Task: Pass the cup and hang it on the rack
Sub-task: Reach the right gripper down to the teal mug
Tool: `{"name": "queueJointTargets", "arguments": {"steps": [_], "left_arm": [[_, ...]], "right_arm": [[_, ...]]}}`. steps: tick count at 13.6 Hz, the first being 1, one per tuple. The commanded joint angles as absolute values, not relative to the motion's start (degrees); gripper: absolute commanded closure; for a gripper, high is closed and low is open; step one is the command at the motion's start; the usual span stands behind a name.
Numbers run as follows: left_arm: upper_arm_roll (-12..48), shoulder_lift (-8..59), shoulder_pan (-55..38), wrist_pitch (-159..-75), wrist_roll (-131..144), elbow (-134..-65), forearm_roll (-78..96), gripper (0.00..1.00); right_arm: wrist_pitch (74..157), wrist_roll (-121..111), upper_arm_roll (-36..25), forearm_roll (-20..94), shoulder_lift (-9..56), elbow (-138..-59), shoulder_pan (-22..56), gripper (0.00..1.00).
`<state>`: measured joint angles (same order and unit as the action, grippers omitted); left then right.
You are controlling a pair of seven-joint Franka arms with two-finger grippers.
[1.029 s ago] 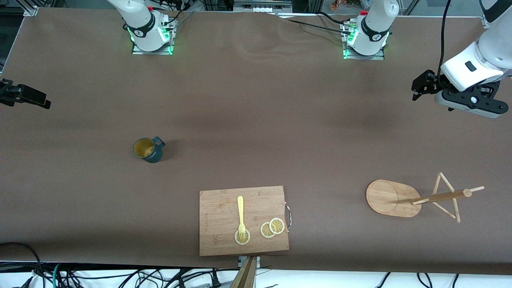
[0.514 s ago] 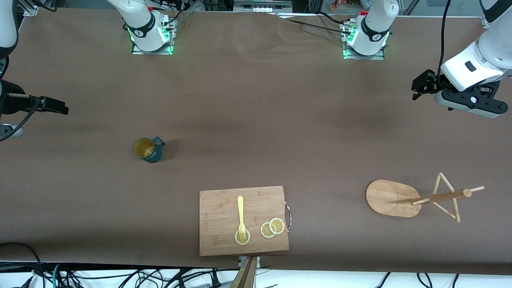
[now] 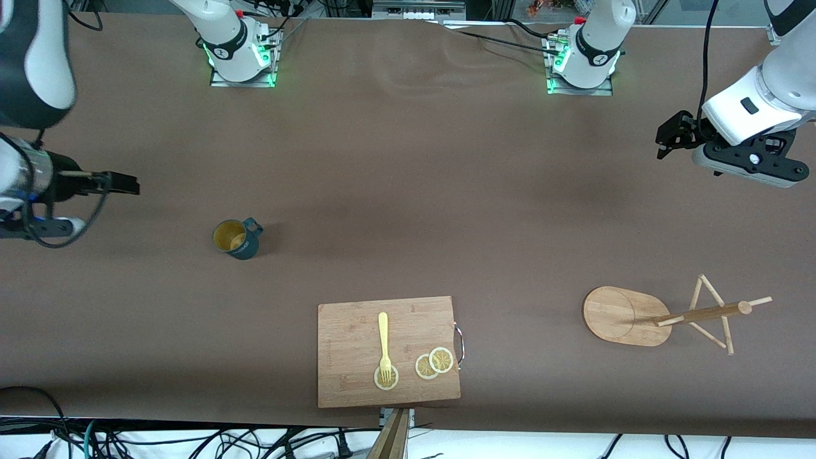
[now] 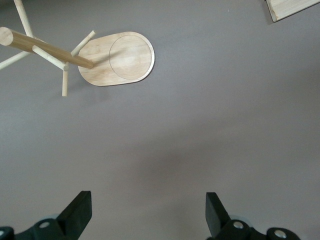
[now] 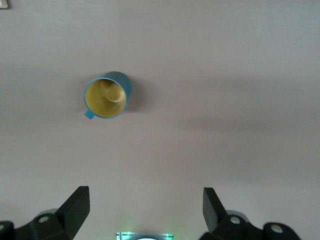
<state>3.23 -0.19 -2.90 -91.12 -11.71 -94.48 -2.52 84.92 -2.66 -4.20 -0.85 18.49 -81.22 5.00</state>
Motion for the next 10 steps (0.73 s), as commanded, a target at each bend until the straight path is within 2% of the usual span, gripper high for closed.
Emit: {"name": "queueJointTargets", "arguments": {"steps": [1, 6, 10], "left_arm": [[3.5, -0.2, -2.7, -89.9, -12.1, -93.6, -3.9, 0.0], [3.5, -0.2, -2.7, -89.7, -12.1, -93.7, -3.9, 0.0], [3.5, -0.2, -2.7, -89.6, -12.1, -93.7, -3.9, 0.0]], "right_arm": [[88.0, -3.6, -4.4, -0.6, 21.7, -81.1, 6.9, 0.0], [95.5, -10.9, -4.4, -0.6, 27.5, -81.9, 8.7, 0.0], [105.0, -16.9, -4.0, -0.6, 28.0, -89.7, 9.0, 0.0]]}}
